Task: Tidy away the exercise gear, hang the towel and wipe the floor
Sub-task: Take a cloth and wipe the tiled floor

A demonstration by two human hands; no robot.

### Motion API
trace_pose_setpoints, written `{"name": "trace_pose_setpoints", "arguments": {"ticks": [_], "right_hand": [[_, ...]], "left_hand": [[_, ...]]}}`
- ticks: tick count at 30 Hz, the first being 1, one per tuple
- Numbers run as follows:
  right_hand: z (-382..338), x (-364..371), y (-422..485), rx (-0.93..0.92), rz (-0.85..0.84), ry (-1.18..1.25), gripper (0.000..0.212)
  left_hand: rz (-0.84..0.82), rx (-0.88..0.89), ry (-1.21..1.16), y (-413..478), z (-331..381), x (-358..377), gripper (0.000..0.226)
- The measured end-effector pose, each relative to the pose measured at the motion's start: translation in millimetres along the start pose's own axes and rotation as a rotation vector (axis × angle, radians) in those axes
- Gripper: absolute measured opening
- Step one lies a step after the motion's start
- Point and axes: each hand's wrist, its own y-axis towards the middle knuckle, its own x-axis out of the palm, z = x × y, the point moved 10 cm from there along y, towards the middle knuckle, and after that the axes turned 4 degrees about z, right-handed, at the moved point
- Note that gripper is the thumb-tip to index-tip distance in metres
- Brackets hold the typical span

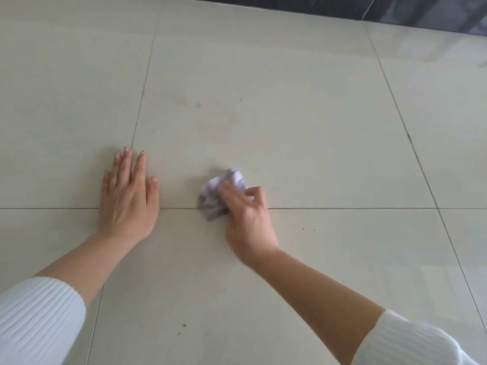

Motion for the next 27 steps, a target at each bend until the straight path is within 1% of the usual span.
{"name": "trace_pose_setpoints", "arguments": {"ticks": [2,4,5,6,7,9,11,13,15,18,20,22,24,25,27], "right_hand": [[-20,6,-2,-0.199,-0.097,0.016,0.054],[-14,2,7,-0.361,-0.176,-0.018,0.051],[-1,-3,16,-0.397,-0.183,-0.049,0.052],[19,-11,31,-0.362,-0.175,-0.081,0.053],[45,-21,49,-0.257,-0.140,-0.118,0.056],[102,-46,80,0.048,-0.067,-0.204,0.062],[144,-65,101,0.294,0.005,-0.246,0.058],[165,-76,124,0.469,0.102,-0.241,0.049],[171,-68,150,0.592,0.148,-0.227,0.043],[153,-32,188,0.629,0.082,-0.139,0.048],[124,0,205,0.567,-0.005,-0.083,0.054],[75,37,211,0.365,-0.080,-0.038,0.055],[22,68,195,0.112,-0.144,0.129,0.051],[5,78,180,0.018,-0.178,0.157,0.052],[-10,86,152,-0.075,-0.292,0.161,0.054]], "left_hand": [[0.027,0.001,0.003,15,0,0,0.058],[0.036,-0.001,0.024,29,-3,0,0.054],[0.039,-0.004,0.039,36,-6,0,0.053],[0.041,-0.012,0.052,44,-9,0,0.053],[0.044,-0.028,0.060,50,-14,0,0.054],[0.041,-0.069,0.068,57,-24,1,0.055],[0.043,-0.083,0.069,57,-27,3,0.060],[0.048,-0.080,0.062,56,-25,2,0.065],[0.054,-0.083,0.055,55,-26,0,0.066],[0.067,-0.095,0.044,56,-26,-3,0.065],[0.063,-0.103,0.046,55,-26,-3,0.065],[0.062,-0.099,0.048,55,-26,-3,0.064],[0.059,-0.101,0.041,55,-26,-3,0.064],[0.057,-0.103,0.038,55,-27,-3,0.063],[0.057,-0.100,0.036,55,-27,-3,0.062]]}}
